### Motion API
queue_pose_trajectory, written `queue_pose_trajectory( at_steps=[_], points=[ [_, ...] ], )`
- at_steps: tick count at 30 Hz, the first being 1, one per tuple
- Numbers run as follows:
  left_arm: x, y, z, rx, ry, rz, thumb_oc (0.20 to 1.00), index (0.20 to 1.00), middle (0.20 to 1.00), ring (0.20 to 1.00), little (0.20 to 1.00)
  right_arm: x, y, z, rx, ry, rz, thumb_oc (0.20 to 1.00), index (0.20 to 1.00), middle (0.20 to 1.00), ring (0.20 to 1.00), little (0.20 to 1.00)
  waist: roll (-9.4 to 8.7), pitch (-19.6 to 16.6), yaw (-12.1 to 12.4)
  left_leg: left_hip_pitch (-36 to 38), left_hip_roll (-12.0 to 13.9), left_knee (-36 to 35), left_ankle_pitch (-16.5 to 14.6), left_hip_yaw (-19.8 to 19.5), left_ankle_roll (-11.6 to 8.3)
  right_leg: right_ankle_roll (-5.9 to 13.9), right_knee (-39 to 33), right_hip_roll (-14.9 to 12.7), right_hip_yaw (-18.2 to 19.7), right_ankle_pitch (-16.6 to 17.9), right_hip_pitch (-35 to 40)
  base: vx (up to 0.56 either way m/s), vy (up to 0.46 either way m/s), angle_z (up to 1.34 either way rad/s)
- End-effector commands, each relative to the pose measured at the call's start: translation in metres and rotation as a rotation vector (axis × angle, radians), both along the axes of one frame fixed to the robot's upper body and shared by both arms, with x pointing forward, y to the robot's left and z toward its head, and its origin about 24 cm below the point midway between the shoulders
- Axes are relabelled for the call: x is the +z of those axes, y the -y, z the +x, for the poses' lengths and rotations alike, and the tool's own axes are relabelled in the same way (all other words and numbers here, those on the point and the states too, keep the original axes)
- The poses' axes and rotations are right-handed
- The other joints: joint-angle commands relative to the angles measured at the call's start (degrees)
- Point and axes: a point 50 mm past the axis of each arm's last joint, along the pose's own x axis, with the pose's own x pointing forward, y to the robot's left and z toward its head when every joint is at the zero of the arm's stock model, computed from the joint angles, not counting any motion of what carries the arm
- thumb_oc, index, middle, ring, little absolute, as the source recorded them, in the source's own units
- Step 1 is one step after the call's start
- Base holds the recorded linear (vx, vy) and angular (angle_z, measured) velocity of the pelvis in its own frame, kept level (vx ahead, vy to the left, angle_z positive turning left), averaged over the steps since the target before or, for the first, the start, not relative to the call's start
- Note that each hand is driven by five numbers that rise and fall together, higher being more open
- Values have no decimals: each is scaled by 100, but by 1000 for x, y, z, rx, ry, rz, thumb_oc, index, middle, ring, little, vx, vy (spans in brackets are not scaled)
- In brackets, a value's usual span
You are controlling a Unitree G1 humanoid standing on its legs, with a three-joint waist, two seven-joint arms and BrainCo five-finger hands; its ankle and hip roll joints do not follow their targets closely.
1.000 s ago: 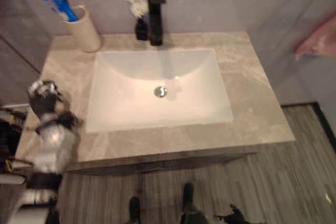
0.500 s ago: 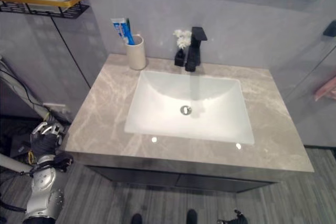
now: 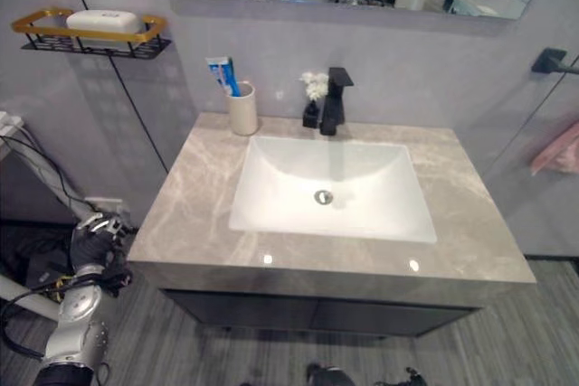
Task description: Put brush and paste in cup on sink, flatten towel.
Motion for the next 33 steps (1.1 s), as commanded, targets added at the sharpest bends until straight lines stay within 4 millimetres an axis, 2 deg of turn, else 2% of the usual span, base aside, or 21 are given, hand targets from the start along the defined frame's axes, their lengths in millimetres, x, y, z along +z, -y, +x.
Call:
queue_pose_trajectory(
  at_steps=[1,5,8,12,16,21,24,25,27,28,33],
  points=[
    [39,-6,12,-48,145,106,200,200,200,200,200,2,0,7,-6,30,-1,1000,1000,1000,1000,1000,-155,-39,-182,389,-588,457,-810,68,361,517,-657,-293,232,1575,-744,102,-13,4],
    [39,-6,11,-93,117,159,200,200,200,200,200,1,0,1,13,4,0,1000,1000,1000,1000,1000,-215,-2,-215,551,-592,499,-970,-41,287,578,-966,-408,131,1628,-742,81,-57,7],
    [32,-8,8,-98,85,153,200,200,200,200,200,-1,-1,-3,70,-32,0,1000,1000,1000,1000,1000,-257,-197,-163,743,-540,366,-1042,-95,251,575,-1037,-462,69,1778,-549,177,-137,37],
    [26,-10,8,-74,68,104,200,200,200,200,200,-1,0,-5,120,-56,-16,1000,1000,1000,1000,1000,-186,-345,-139,894,-402,273,-1086,-212,190,537,-1084,-385,60,1718,-389,155,-98,14],
    [25,-8,19,-62,79,45,200,200,200,200,200,2,4,2,119,-22,-26,1000,1000,1000,1000,1000,-76,-397,-222,940,-227,179,-1062,-193,75,473,-1242,-249,142,1616,-307,119,-91,10],
    [46,-7,39,-73,141,68,200,200,200,200,200,3,8,-3,151,-39,-42,1000,1000,1000,1000,1000,59,-390,-341,864,-123,73,-966,-123,-21,439,-1406,-185,194,1615,-387,41,-37,3],
    [52,-6,43,-73,166,75,200,200,200,200,200,4,10,-5,153,-47,-50,1000,1000,1000,1000,1000,86,-378,-354,841,-107,43,-946,-107,-36,433,-1439,-181,210,1626,-425,2,-13,-6],
    [74,-2,58,-81,235,91,200,200,200,200,200,4,16,-13,152,-81,-66,1000,1000,1000,1000,1000,162,-320,-425,757,-62,-38,-882,-12,-93,453,-1510,-179,257,1684,-576,1,-30,-14],
    [90,0,67,-85,283,105,200,200,200,200,200,4,19,-18,147,-107,-76,1000,1000,1000,1000,1000,217,-283,-447,709,-39,-75,-850,69,-132,469,-1510,-167,304,1696,-690,31,-51,-26],
    [98,-5,78,-67,274,120,200,200,200,200,200,5,27,-27,132,-147,-93,1000,1000,1000,1000,1000,279,-239,-573,688,6,-109,-795,160,-204,444,-1510,-129,360,1711,-780,60,-59,-27],
    [93,-16,90,-25,194,113,200,200,200,200,200,7,33,-30,117,-155,-106,1000,1000,1000,1000,1000,397,-205,-776,673,80,-163,-745,294,-289,417,-1510,-78,424,1664,-877,50,-31,-18]
  ],
)
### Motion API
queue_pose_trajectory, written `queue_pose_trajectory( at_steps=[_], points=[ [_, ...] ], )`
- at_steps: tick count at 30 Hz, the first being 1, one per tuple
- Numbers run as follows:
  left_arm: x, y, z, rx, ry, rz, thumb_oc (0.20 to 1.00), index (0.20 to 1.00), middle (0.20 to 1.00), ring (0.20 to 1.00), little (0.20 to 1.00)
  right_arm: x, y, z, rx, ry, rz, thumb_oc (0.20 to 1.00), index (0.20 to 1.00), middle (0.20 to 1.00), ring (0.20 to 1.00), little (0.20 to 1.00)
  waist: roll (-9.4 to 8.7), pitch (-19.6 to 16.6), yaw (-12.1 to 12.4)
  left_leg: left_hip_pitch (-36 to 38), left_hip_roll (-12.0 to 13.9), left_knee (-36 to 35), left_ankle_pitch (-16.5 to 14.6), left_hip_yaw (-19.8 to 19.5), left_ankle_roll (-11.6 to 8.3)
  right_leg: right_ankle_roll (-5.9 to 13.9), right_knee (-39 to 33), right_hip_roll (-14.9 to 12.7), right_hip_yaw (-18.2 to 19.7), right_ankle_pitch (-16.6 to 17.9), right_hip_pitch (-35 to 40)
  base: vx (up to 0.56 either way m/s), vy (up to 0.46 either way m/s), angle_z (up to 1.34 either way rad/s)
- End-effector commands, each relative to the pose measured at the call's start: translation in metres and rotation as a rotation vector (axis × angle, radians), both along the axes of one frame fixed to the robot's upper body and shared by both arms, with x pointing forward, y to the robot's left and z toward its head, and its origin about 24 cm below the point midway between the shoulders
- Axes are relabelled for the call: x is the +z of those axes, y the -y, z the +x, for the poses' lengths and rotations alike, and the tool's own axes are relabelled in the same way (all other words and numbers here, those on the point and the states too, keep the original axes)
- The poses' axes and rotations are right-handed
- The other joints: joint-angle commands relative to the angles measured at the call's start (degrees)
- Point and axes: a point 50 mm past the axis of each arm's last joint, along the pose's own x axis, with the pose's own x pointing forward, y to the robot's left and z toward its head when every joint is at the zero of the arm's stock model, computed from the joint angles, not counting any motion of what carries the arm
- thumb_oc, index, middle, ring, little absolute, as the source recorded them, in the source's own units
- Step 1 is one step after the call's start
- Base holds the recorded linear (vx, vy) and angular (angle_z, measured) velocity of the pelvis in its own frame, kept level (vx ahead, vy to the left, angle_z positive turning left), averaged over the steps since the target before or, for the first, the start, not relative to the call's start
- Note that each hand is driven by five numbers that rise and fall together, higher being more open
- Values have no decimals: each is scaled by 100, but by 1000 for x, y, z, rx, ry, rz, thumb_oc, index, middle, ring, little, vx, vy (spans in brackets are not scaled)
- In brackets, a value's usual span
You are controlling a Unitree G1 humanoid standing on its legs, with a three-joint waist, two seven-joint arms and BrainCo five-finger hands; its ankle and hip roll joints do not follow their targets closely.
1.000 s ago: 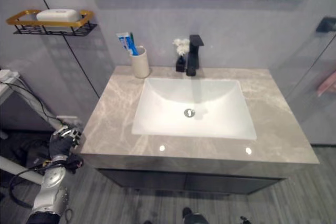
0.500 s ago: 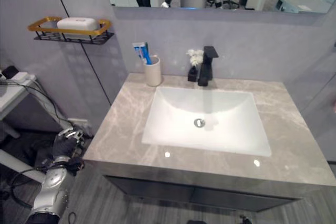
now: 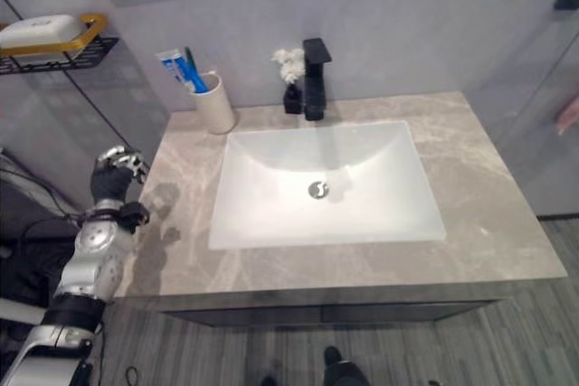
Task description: Put brush and paste in cup on sink, flatten towel.
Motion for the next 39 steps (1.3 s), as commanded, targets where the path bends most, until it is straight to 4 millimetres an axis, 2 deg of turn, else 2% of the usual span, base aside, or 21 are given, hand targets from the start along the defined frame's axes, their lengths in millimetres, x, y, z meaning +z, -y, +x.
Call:
queue_pose_trajectory(
  at_steps=[1,7,8,12,13,19,21,28,34,39],
  points=[
    [14,-17,3,62,40,-16,200,200,200,200,200,0,4,-10,12,-37,-20,1000,1000,1000,1000,1000,-393,-254,-44,918,-217,32,-652,255,93,477,-997,-311,403,1511,-787,40,-24,-6],
    [17,-21,12,94,-6,33,200,200,200,200,200,3,4,7,39,16,-19,1000,1000,1000,1000,1000,-306,-154,-177,657,-167,23,-525,330,-1,440,-997,-303,409,1513,-1046,5,-20,-7],
    [22,-23,17,127,-5,24,200,200,200,200,200,4,-3,21,57,70,4,1000,1000,1000,1000,1000,-289,-94,-219,557,-146,23,-490,379,-32,431,-997,-297,415,1519,-1155,0,0,0],
    [27,-25,20,140,0,25,200,200,200,200,200,5,-8,32,78,107,20,1000,1000,1000,1000,1000,-305,-71,-242,484,-115,23,-437,404,-64,413,-997,-281,420,1531,-1236,4,-10,-1],
    [33,-32,22,168,-10,44,200,200,200,200,200,5,-14,39,107,130,39,1000,1000,1000,1000,1000,-336,-54,-285,427,-73,23,-430,456,-89,399,-997,-257,441,1537,-1322,0,0,0],
    [54,-53,23,254,-1,90,200,200,200,200,200,6,-24,52,147,169,69,1000,1000,1000,1000,1000,-445,37,-311,249,-51,23,-376,591,-115,408,-997,-190,518,1601,-1567,-23,-14,-12],
    [65,-65,22,302,-2,102,200,200,200,200,200,5,-28,52,153,164,79,1000,1000,1000,1000,1000,-528,73,-340,134,-19,23,-353,677,-145,415,-997,-163,548,1646,-1703,-40,-22,-13],
    [97,-82,22,369,23,141,200,200,200,200,200,2,-29,48,127,155,91,1000,1000,1000,1000,1000,-693,234,-429,-101,22,23,-313,729,-205,418,-991,-162,542,1743,-1967,-28,-4,-7],
    [114,-90,21,404,46,150,200,200,200,200,200,2,-33,50,113,177,111,1000,1000,1000,1000,1000,-802,300,-509,-298,24,23,-271,733,-247,435,-991,-169,523,1823,-2157,-6,0,0],
    [121,-91,21,411,51,167,200,200,200,200,200,2,-37,51,112,188,123,1000,1000,1000,1000,1000,-867,328,-614,-445,41,23,-260,718,-286,440,-984,-174,526,1859,-2325,0,0,0]
  ],
)
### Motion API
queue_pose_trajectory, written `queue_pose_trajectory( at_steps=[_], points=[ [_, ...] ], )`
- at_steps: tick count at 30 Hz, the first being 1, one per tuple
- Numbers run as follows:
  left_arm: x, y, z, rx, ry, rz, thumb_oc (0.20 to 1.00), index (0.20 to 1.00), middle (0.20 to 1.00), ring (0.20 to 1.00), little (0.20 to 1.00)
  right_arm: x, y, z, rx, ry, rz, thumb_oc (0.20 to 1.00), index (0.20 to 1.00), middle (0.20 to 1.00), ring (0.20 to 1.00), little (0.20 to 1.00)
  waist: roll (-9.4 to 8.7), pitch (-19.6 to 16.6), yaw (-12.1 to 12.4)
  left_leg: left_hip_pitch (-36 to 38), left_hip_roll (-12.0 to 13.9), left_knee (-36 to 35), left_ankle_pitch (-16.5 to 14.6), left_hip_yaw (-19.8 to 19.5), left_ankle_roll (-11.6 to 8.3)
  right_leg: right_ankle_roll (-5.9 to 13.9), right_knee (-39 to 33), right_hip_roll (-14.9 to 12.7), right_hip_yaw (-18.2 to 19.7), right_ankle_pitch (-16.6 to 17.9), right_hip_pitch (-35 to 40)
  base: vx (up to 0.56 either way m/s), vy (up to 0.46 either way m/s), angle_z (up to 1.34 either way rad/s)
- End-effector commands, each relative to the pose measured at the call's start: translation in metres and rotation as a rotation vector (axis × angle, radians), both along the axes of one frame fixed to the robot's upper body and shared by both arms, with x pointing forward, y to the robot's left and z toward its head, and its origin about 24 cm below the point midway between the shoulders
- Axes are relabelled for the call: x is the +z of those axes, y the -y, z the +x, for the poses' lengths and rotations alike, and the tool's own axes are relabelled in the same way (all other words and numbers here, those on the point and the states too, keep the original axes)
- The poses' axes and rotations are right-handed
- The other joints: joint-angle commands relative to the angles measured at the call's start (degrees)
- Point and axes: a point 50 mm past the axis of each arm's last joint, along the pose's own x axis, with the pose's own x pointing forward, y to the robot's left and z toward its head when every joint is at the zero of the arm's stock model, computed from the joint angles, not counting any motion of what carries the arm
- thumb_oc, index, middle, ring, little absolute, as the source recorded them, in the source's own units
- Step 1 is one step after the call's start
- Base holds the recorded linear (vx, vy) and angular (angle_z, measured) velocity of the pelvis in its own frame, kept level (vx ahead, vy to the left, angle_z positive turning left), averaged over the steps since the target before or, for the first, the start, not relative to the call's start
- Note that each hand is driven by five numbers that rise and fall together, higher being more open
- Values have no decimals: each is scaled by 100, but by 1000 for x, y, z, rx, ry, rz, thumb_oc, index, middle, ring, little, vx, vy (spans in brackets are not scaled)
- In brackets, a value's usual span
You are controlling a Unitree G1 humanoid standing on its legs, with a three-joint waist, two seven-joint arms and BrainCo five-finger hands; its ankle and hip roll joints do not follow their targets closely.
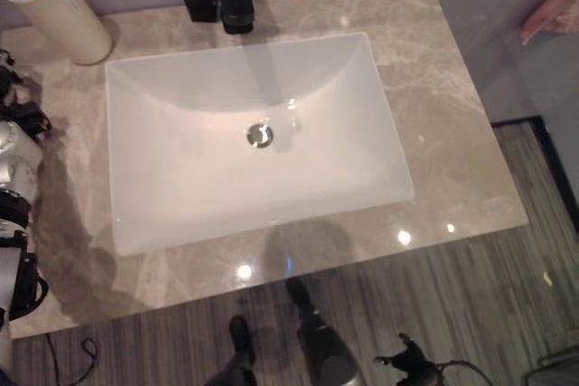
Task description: Put brush and paste in cup on sink, flatten towel.
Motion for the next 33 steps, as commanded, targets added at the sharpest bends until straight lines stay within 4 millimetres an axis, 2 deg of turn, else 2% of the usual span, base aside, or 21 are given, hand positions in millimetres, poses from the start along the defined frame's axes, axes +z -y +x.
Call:
queue_pose_trajectory(
  at_steps=[1,9,16,26,33],
  points=[
    [-31,-2,2,20,-129,4,200,200,200,200,200,-6,-4,-15,-9,-33,17,1000,1000,1000,1000,1000,-339,-201,-97,1094,-96,22,-460,264,-83,614,-968,-358,230,1403,-622,0,0,0],
    [-36,19,12,-58,-91,12,200,200,200,200,200,-5,-4,-15,-15,-20,15,1000,1000,1000,1000,1000,-340,-199,-187,1035,-120,22,-512,326,-102,634,-965,-351,284,1442,-752,0,0,0],
    [-34,39,20,-134,-75,70,200,200,200,200,200,-1,-3,-6,-14,26,21,1000,1000,1000,1000,1000,-290,-179,-240,1035,-155,22,-561,368,-112,655,-980,-357,321,1469,-790,6,6,-6],
    [-21,49,24,-148,-36,104,200,200,200,200,200,-2,-6,-4,-17,28,27,1000,1000,1000,1000,1000,-302,-165,-321,1009,-176,22,-572,399,-125,674,-981,-363,320,1505,-868,1,-6,0],
    [-26,59,28,-182,-47,117,200,200,200,200,200,-3,-3,-7,-25,14,7,1000,1000,1000,1000,1000,-337,-205,-358,977,-169,22,-583,444,-149,672,-982,-353,334,1510,-910,0,0,0]
  ],
)
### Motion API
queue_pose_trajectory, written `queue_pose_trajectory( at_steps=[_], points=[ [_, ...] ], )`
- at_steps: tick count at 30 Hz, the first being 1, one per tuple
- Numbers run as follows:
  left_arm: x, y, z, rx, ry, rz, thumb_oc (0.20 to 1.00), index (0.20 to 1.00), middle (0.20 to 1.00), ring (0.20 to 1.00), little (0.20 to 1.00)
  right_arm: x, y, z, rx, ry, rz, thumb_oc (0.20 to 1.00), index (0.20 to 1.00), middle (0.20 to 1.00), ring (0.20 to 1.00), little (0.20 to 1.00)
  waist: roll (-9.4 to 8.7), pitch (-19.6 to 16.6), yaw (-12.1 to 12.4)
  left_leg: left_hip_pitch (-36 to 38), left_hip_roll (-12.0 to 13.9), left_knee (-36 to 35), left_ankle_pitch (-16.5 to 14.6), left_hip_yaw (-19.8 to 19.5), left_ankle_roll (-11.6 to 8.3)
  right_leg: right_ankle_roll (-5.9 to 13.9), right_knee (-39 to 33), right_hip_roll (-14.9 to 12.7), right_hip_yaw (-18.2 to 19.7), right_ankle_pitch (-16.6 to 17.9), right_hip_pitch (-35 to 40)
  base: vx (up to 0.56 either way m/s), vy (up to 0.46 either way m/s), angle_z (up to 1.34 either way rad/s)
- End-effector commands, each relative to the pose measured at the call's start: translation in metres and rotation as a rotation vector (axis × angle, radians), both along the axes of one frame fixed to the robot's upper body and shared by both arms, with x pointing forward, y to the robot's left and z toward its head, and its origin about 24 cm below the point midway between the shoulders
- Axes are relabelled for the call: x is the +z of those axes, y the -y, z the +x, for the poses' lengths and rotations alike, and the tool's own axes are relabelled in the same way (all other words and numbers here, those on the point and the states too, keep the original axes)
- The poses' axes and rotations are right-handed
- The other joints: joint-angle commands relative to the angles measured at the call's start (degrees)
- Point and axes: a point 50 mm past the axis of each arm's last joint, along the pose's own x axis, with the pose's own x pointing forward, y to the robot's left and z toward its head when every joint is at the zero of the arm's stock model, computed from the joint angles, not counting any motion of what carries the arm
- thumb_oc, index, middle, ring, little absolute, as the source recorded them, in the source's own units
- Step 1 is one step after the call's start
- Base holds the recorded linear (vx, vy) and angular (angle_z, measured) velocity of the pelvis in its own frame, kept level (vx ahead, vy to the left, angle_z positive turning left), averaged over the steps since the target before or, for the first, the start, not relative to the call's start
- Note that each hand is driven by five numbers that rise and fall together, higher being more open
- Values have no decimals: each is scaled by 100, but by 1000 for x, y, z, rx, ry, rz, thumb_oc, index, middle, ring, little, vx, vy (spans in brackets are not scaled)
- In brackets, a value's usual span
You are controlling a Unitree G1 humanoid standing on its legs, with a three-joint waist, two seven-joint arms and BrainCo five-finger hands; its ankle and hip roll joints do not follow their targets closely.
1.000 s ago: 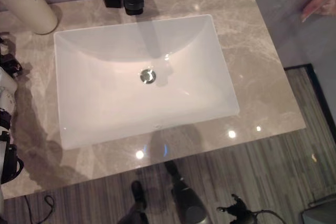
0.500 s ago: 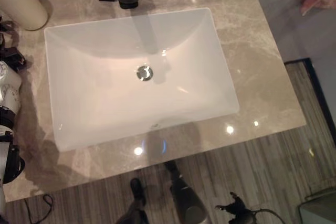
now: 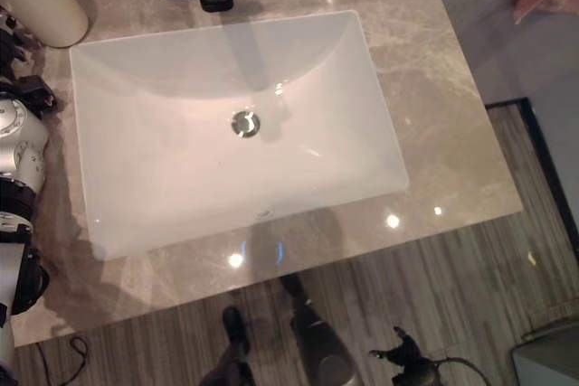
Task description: Put brush and paste in cup on sink, flatten towel.
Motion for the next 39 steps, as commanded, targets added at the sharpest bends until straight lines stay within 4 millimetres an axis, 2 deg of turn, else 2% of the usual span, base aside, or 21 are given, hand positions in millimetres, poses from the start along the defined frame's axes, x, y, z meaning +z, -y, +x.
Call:
queue_pose_trajectory(
  at_steps=[1,8,13,24,26,29,31,32,34,37,39],
  points=[
    [-45,26,18,-70,-166,31,200,200,200,200,200,-5,4,-13,-42,-38,-18,1000,1000,1000,1000,1000,-242,-160,-255,1209,-96,22,-615,290,-180,633,-1215,-341,195,1534,-503,0,0,0],
    [-36,58,28,-156,-116,58,200,200,200,200,200,-4,2,-11,-35,-22,-8,1000,1000,1000,1000,1000,-199,-132,-272,1210,-117,22,-637,304,-178,634,-1215,-336,214,1543,-561,0,0,0],
    [-34,60,29,-143,-107,58,200,200,200,200,200,-4,0,-10,-32,-14,-7,1000,1000,1000,1000,1000,-193,-149,-274,1216,-120,22,-654,327,-177,641,-1215,-315,243,1563,-594,0,2,-9],
    [-58,63,26,-108,-141,43,200,200,200,200,200,-4,1,-11,-34,-23,-22,1000,1000,1000,1000,1000,-222,-210,-183,1343,-110,22,-683,301,-171,639,-1215,-338,193,1532,-485,0,0,-1],
    [-59,74,21,-130,-121,139,200,200,200,200,200,-4,3,-12,-38,-24,-25,1000,1000,1000,1000,1000,-230,-233,-103,1416,-118,22,-702,241,-161,645,-1215,-375,143,1514,-381,-6,4,2],
    [-73,85,16,-150,-121,146,200,200,200,200,200,-5,4,-16,-48,-35,-26,1000,1000,1000,1000,1000,-239,-262,0,1516,-129,22,-733,184,-137,643,-1215,-422,76,1481,-256,-12,16,6],
    [-82,98,7,-193,-92,169,200,200,200,200,200,-6,5,-19,-74,-45,-26,1000,1000,1000,1000,1000,-224,-309,162,1636,-152,22,-763,80,-95,654,-1215,-495,-36,1448,-75,1,9,17],
    [-82,98,7,-193,-93,169,200,200,200,200,200,-6,5,-19,-74,-45,-26,1000,1000,1000,1000,1000,-224,-307,160,1638,-152,22,-763,78,-95,653,-1215,-495,-37,1447,-72,-21,32,20],
    [-95,108,-13,-280,-41,131,200,200,200,200,200,-7,8,-23,-96,-61,-26,1000,1000,1000,1000,1000,-199,-351,357,1790,-196,22,-805,-44,-42,672,-1215,-571,-135,1425,138,-35,48,19],
    [-112,104,-36,-345,-25,72,200,200,200,200,200,-10,9,-33,-125,-95,-24,1000,1000,1000,1000,1000,-187,-404,518,1915,-273,22,-836,-169,37,693,-1215,-651,-220,1409,346,-42,60,12],
    [-125,92,-56,-359,-26,45,200,200,200,200,200,-12,11,-39,-134,-125,-29,1000,1000,1000,1000,1000,-178,-440,644,2020,-342,22,-867,-256,124,723,-1215,-696,-278,1402,481,-85,87,27]
  ],
)
